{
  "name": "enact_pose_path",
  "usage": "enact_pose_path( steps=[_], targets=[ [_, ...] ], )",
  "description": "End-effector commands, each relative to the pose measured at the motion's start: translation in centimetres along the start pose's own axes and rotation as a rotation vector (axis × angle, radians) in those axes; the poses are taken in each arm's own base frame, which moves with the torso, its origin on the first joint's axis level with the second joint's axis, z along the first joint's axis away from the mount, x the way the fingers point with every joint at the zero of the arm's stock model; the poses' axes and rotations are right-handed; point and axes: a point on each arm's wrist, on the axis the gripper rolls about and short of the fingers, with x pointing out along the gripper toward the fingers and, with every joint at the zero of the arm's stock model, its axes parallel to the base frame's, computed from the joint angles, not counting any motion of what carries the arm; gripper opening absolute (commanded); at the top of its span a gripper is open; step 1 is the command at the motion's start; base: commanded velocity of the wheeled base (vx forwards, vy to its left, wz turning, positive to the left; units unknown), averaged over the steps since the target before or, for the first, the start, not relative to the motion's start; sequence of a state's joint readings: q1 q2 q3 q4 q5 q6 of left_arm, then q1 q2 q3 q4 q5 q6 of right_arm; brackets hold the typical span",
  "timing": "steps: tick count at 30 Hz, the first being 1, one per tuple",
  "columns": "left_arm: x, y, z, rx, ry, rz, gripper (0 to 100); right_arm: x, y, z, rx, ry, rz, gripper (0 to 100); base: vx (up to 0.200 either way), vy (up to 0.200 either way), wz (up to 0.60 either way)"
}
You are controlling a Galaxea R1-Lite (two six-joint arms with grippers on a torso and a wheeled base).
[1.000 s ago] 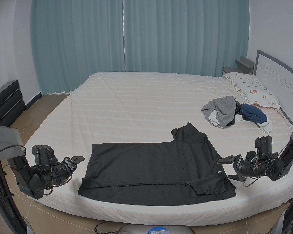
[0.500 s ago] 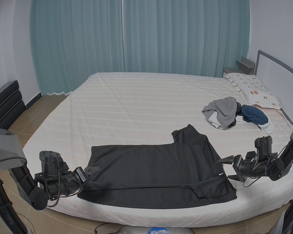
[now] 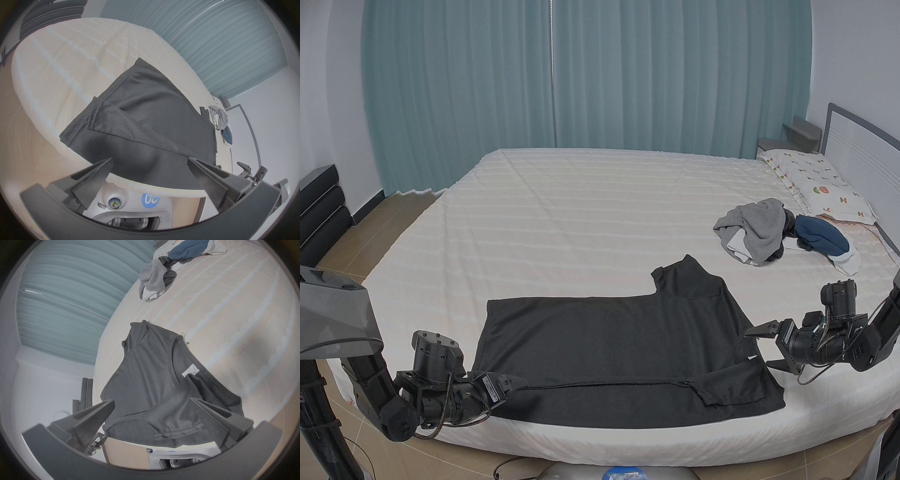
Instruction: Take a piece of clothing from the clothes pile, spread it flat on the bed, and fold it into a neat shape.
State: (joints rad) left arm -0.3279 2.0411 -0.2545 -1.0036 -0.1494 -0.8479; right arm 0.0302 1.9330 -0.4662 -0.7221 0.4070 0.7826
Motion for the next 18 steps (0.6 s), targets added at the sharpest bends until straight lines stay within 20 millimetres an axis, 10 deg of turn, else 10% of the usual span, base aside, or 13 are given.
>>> enact_pose_path(
  steps=[1, 18],
  targets=[
    [1.0, 0.2, 0.4, -0.011, -0.002, 0.013, 100, 0.1, 0.0, 0.0, 0.002, 0.002, -0.002, 100, 0.0, 0.0, 0.0],
    [3.1, -0.6, 4.6, -0.054, -0.092, 0.03, 100, 0.1, 0.0, 0.0, 0.0, 0.0, -0.003, 100, 0.0, 0.0, 0.0]
  ],
)
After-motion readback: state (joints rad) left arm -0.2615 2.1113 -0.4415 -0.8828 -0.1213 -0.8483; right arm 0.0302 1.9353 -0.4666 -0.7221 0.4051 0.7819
